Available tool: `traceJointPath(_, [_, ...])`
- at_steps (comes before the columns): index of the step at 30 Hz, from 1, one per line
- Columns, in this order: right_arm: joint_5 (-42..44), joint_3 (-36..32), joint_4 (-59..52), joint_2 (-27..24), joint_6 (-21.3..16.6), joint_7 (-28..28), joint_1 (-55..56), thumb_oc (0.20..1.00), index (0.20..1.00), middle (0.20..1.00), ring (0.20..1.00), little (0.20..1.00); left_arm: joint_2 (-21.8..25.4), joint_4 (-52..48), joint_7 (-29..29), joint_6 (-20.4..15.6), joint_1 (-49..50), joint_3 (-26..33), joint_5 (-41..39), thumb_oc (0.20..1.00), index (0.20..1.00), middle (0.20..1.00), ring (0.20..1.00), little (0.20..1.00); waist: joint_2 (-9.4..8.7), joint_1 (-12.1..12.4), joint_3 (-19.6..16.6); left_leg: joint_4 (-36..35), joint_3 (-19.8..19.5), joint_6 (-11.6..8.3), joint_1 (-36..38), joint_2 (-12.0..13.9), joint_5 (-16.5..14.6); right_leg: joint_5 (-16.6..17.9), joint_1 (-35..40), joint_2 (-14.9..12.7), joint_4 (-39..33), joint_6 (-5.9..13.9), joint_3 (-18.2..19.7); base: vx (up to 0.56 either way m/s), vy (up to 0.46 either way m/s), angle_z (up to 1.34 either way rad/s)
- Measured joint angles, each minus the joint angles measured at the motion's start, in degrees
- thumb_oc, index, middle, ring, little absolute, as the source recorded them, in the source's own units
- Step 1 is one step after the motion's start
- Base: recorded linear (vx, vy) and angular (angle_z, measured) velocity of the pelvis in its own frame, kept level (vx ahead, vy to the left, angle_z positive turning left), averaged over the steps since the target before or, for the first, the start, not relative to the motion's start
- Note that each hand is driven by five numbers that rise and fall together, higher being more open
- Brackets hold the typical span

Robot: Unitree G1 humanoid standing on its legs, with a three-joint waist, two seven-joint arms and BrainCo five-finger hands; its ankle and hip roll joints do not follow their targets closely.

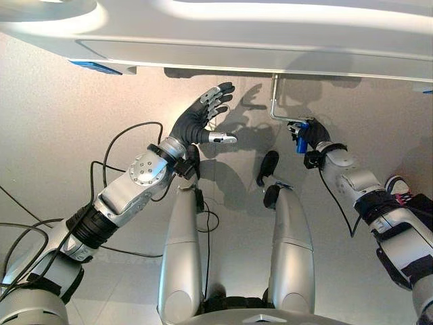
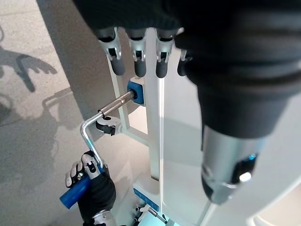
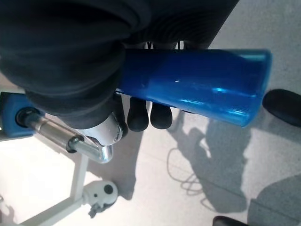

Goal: Raise the hospital bed

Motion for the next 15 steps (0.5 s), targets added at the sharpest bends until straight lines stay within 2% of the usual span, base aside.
traceJointPath(4, [0.3, 3.3, 3.4, -0.2, 0.2, 0.1, -3.4, 0.200, 0.200, 0.200, 0.200, 0.200, 0.1, 0.0, 0.0, 0.0, 0.0, -0.1, 0.0, 1.000, 1.000, 1.000, 1.000, 1.000, -0.01, 0.0, 0.0, 0.3, 0.0, 0.03, -0.1, 0.0, 0.0, 0.1, 0.0, 0.0, 0.0, 0.06, 0.0, 0.00, 0.000, 0.00])
traceJointPath(10, [0.8, 3.8, 3.4, -0.6, 0.5, 0.2, -3.9, 0.200, 0.200, 0.200, 0.200, 0.200, 0.1, 0.0, 0.0, 0.0, 0.0, -0.3, 0.0, 1.000, 1.000, 1.000, 1.000, 1.000, -0.04, 0.0, 0.0, 0.3, -0.1, 0.05, -0.2, 0.0, 0.0, 0.1, 0.0, 0.0, -0.1, 0.12, 0.0, 0.00, 0.000, 0.00])
traceJointPath(15, [5.6, 3.0, -7.4, -3.5, 0.3, -0.2, 1.9, 0.200, 0.200, 0.200, 0.200, 0.200, 0.3, -0.9, 0.0, 0.0, 0.3, -0.1, 0.0, 1.000, 1.000, 1.000, 1.000, 1.000, -0.21, -0.1, 0.1, 0.2, -0.2, 0.02, -0.4, 0.0, -0.1, 0.1, -0.1, 0.2, 0.2, 0.13, -0.1, 0.01, -0.021, 0.00])
